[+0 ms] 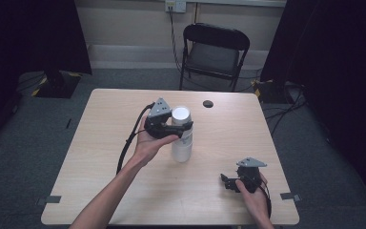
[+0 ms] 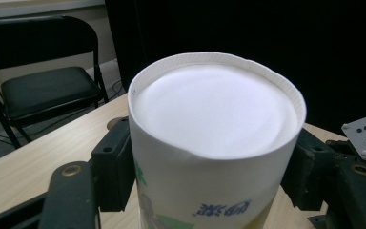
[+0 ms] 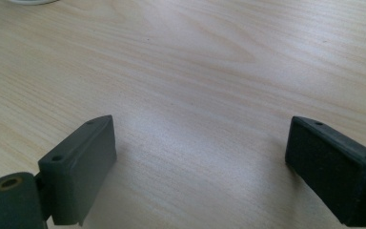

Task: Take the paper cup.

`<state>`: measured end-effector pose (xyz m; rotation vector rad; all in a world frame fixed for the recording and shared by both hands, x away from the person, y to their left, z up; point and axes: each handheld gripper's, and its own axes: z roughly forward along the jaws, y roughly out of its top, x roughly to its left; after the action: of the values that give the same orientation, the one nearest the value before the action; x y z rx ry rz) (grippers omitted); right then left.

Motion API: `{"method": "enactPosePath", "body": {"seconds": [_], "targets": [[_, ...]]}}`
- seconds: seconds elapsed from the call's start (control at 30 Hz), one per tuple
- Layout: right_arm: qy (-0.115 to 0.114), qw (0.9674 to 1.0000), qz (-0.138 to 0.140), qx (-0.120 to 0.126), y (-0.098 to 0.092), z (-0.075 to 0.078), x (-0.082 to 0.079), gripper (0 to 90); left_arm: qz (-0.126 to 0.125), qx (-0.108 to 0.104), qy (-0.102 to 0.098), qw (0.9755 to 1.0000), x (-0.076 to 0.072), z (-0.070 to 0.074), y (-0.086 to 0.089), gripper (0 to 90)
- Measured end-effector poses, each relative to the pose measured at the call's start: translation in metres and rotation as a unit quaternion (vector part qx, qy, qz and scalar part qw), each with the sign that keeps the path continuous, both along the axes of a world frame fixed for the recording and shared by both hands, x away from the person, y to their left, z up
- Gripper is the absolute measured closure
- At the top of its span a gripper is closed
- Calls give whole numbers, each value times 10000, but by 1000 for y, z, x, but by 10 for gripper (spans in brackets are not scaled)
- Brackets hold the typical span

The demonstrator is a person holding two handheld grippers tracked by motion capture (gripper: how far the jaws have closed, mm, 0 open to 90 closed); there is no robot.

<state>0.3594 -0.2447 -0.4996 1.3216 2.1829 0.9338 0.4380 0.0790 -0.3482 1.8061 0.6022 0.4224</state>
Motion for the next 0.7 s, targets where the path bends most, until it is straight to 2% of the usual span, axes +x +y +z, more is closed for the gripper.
{"method": "enactPosePath", "body": {"seconds": [0.1, 0.13, 0.27, 0.37, 0.5, 0.7], "targets": [[0, 10000, -3, 0, 0, 0, 0, 95, 7, 4, -59, 10000, -1, 2, -1, 320], [-1, 10000, -4, 0, 0, 0, 0, 95, 33, -110, -79, 9999, -2, 3, 0, 320], [-7, 10000, 0, -3, 0, 0, 0, 95, 50, -126, -106, 9999, -1, 10, 3, 320], [-3, 10000, -2, 0, 0, 0, 0, 95, 75, -263, -106, 9996, -1, 18, 9, 321], [-5, 10000, -1, 1, 0, 0, 0, 95, 123, -284, -243, 9992, -2, 26, 15, 320], [-5, 10000, -2, 0, 0, 0, 0, 95, 177, -343, -154, 9991, -4, 32, 31, 322]]}}
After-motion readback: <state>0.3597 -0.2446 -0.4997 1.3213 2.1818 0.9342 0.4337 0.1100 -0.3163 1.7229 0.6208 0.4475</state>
